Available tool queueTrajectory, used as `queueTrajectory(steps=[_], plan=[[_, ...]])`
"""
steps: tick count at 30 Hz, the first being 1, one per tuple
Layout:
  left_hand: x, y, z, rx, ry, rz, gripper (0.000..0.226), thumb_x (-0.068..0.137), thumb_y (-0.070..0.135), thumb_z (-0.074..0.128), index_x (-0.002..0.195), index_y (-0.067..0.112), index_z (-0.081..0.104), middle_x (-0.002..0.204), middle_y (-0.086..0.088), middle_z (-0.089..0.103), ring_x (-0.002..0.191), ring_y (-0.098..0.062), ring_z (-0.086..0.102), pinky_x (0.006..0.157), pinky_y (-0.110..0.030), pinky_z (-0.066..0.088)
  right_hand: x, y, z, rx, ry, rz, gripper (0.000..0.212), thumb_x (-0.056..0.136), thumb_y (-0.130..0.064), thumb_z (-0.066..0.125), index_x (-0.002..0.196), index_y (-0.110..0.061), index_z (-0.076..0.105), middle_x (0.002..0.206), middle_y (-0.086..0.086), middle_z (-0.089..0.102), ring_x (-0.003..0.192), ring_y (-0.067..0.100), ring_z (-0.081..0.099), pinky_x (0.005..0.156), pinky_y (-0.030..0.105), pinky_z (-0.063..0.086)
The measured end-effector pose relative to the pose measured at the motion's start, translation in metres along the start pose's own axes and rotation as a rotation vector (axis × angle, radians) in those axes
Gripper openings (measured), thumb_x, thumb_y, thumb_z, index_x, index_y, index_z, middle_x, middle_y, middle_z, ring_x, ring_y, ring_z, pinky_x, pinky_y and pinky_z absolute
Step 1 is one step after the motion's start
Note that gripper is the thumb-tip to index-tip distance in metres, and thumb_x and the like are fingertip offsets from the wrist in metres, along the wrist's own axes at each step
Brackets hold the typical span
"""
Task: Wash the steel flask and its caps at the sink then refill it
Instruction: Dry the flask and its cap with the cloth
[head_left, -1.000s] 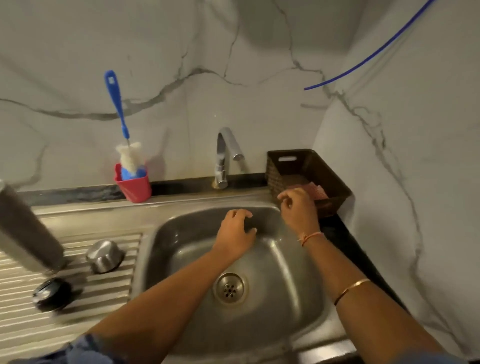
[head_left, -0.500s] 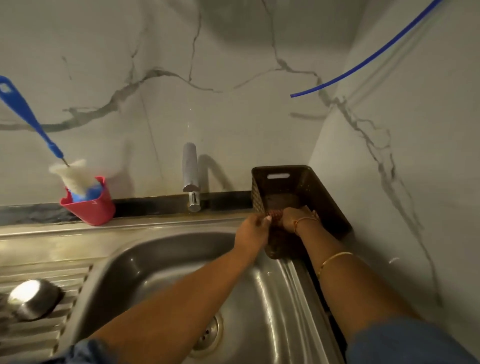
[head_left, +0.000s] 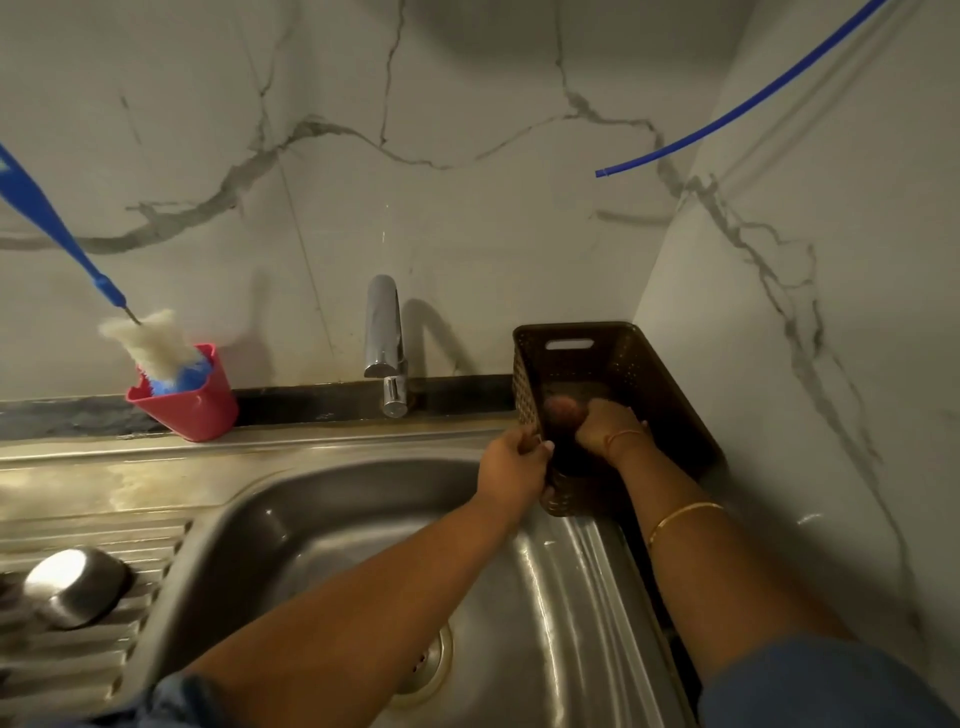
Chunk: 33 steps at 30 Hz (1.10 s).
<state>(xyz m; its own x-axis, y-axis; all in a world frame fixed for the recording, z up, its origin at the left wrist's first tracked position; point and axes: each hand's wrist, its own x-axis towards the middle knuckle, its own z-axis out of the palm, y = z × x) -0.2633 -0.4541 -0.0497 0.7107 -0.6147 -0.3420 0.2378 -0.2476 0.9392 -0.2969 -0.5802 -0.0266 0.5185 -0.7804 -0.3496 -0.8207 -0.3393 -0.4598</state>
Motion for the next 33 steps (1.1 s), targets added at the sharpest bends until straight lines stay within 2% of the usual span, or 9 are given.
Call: queueTrajectory(steps=[5,7,9,11,14,18,23,30,33], plan=[[-0.014,0.007,-0.006,-0.052,-0.067,-0.022,0.033,0.097,0.014,0.05,0.13,0.013,0.05,0.119,-0.008,0.062,0.106,-0.026,0.062,0.093,-0.046,0.052,-0.02,-0.002,-0.031,0.384,0.199,-0.018,0.046,0.092,-0.028,0.05,0.131,-0.003,0.046,0.127,0.018,0.053,0.116,0.035,0.051,0.095,0.038,0.042],[-0.023,0.008,-0.012,-0.061,-0.096,-0.012,0.036,0.096,0.014,0.052,0.132,0.013,0.048,0.115,-0.006,0.063,0.101,-0.022,0.063,0.091,-0.04,0.052,-0.032,-0.003,-0.041,0.496,0.266,-0.057,0.034,0.086,-0.016,0.048,0.116,-0.001,0.053,0.109,0.015,0.06,0.103,0.033,0.057,0.078,0.033,0.05],[-0.034,0.01,-0.019,-0.067,-0.106,0.018,0.037,0.095,0.013,0.054,0.132,0.015,0.046,0.11,-0.003,0.063,0.09,-0.014,0.062,0.079,-0.027,0.053,-0.048,-0.003,-0.047,0.605,0.34,-0.089,0.019,0.084,-0.01,0.046,0.099,-0.003,0.055,0.084,0.006,0.058,0.085,0.026,0.057,0.054,0.024,0.04],[-0.047,0.013,-0.028,-0.066,-0.074,0.055,0.039,0.095,0.011,0.053,0.133,0.014,0.045,0.11,-0.003,0.062,0.093,-0.015,0.06,0.08,-0.026,0.048,-0.07,-0.006,-0.047,0.728,0.413,-0.125,0.011,0.085,-0.009,0.046,0.093,-0.005,0.053,0.074,0.001,0.052,0.072,0.018,0.054,0.048,0.021,0.034],[-0.068,0.015,-0.043,-0.024,-0.011,0.123,0.035,0.097,0.009,0.05,0.131,0.012,0.046,0.111,0.0,0.058,0.1,-0.012,0.054,0.088,-0.025,0.043,-0.107,-0.011,-0.039,0.897,0.468,-0.187,0.008,0.089,-0.01,0.048,0.094,-0.005,0.052,0.074,-0.001,0.053,0.064,0.01,0.052,0.047,0.018,0.037],[-0.091,-0.001,-0.067,0.026,0.045,0.165,0.028,0.096,0.006,0.05,0.123,0.013,0.052,0.112,-0.002,0.059,0.103,-0.018,0.057,0.087,-0.025,0.044,-0.152,-0.019,-0.011,0.996,0.445,-0.207,0.005,0.085,-0.009,0.05,0.084,-0.011,0.054,0.08,0.004,0.059,0.073,0.019,0.059,0.06,0.028,0.051],[-0.121,-0.035,-0.107,0.106,0.095,0.187,0.031,0.093,0.008,0.055,0.124,0.011,0.053,0.118,-0.005,0.061,0.108,-0.019,0.058,0.09,-0.027,0.046,-0.195,-0.03,0.043,0.913,0.321,-0.171,0.004,0.089,-0.012,0.051,0.093,-0.012,0.053,0.084,0.001,0.057,0.08,0.019,0.06,0.071,0.033,0.053],[-0.163,-0.085,-0.204,0.275,0.158,0.242,0.028,0.093,0.009,0.055,0.121,0.015,0.053,0.11,0.004,0.056,0.088,-0.006,0.054,0.062,-0.008,0.042,-0.247,-0.071,0.135,0.78,0.23,-0.205,0.012,0.088,-0.019,0.06,0.095,-0.014,0.052,0.085,-0.003,0.058,0.077,0.01,0.057,0.064,0.023,0.048],[-0.177,-0.103,-0.256,0.351,0.136,0.294,0.024,0.092,0.009,0.057,0.116,0.015,0.055,0.11,0.004,0.057,0.099,-0.011,0.057,0.074,-0.014,0.041,-0.265,-0.095,0.17,0.728,0.213,-0.187,0.012,0.088,-0.021,0.06,0.092,-0.012,0.053,0.085,0.0,0.06,0.08,0.017,0.059,0.068,0.029,0.05]])
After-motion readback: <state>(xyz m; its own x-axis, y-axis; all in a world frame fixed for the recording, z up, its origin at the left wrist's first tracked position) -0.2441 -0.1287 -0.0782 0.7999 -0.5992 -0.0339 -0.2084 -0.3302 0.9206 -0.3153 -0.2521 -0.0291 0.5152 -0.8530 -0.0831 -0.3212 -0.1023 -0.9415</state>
